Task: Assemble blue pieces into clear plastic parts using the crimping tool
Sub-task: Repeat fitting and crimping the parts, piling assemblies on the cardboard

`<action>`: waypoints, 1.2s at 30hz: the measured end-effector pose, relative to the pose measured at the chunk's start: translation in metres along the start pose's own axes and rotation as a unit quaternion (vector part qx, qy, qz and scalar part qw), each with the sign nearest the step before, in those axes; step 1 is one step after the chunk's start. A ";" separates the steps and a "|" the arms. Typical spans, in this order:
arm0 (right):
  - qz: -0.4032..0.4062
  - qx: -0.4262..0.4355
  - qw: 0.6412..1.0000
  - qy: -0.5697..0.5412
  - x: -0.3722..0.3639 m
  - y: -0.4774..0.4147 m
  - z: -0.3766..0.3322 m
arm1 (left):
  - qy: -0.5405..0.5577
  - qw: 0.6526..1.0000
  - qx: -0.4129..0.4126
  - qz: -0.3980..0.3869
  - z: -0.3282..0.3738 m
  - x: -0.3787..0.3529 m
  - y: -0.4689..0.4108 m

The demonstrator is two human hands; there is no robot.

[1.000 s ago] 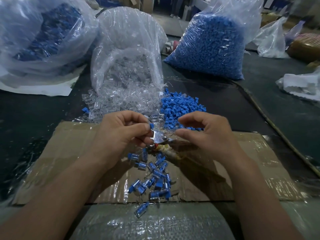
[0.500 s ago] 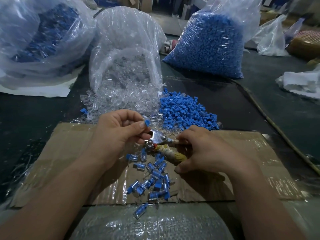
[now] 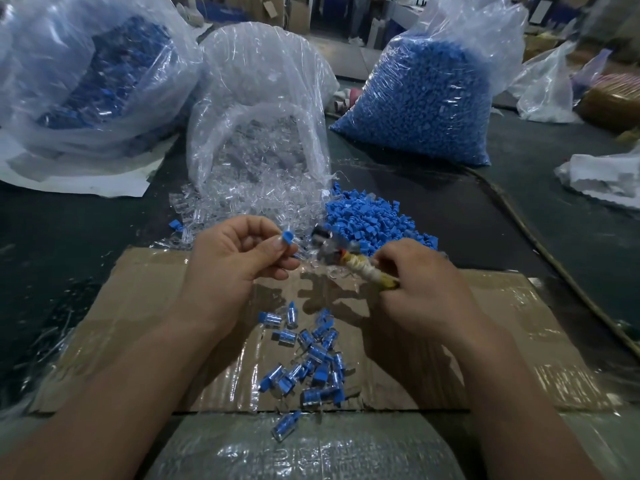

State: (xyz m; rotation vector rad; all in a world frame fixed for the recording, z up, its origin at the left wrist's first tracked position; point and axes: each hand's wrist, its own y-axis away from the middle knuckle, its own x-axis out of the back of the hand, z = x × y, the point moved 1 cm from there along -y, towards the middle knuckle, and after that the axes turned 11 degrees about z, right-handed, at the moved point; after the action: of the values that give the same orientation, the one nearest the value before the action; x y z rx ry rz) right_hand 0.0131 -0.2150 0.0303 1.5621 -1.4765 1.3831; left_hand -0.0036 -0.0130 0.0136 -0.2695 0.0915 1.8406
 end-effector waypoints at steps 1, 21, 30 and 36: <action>0.018 -0.009 1.000 -0.019 0.002 0.000 0.000 | -0.003 1.000 -0.004 0.002 0.000 0.000 0.000; -0.033 0.035 0.995 -0.083 -0.004 0.005 -0.016 | -0.088 0.994 -0.062 0.002 0.005 -0.003 0.006; -0.021 0.023 0.994 -0.105 -0.001 0.005 -0.021 | -0.118 0.989 -0.084 0.014 0.006 -0.004 0.008; -0.006 0.029 0.995 -0.097 -0.005 0.005 -0.023 | -0.115 0.989 -0.091 0.024 0.006 -0.003 0.007</action>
State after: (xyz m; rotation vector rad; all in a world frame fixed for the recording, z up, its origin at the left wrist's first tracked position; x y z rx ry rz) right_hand 0.0023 -0.1938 0.0313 1.7819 -1.5496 1.3080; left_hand -0.0106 -0.0165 0.0197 -0.1816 -0.2338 1.9170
